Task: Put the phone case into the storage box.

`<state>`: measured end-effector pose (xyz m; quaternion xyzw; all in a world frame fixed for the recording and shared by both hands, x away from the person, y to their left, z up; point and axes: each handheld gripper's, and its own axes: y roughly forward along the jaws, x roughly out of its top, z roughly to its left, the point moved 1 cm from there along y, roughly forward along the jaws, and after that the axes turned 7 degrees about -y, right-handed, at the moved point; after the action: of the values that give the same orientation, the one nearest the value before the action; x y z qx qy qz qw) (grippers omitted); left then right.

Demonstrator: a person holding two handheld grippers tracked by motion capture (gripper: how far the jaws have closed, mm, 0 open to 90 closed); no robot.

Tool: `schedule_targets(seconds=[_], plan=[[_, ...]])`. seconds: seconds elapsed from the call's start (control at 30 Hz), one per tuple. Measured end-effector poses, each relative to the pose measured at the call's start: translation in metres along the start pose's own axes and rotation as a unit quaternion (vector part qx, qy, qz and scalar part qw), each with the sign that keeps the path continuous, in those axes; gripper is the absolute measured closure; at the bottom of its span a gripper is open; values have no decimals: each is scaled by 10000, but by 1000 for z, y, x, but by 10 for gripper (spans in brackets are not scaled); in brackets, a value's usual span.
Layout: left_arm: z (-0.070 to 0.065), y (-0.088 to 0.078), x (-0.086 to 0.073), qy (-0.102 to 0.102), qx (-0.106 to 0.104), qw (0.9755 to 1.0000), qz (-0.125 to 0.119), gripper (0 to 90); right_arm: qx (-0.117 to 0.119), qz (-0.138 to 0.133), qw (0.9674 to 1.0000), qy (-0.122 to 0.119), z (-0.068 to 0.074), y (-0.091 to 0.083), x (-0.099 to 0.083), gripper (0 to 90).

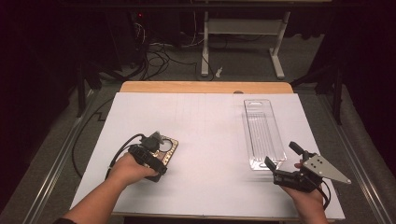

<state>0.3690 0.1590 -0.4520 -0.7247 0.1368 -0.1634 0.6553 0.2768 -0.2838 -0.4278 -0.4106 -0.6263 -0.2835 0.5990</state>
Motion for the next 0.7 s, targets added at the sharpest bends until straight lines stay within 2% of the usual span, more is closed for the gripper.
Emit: schedule_targets(seconds=[0.27,0.47,0.53,0.7], plan=[[0,6,7,-52,74,9998,172,15,-5,4,10000,-11,0,0,0,17],[0,4,13,-126,104,9997,183,46,-7,5,10000,-5,0,0,0,17],[0,4,14,-133,44,9997,212,64,-8,2,10000,-4,0,0,0,17],[-2,6,14,-150,106,9996,207,84,-16,2,10000,1,0,-1,0,17]])
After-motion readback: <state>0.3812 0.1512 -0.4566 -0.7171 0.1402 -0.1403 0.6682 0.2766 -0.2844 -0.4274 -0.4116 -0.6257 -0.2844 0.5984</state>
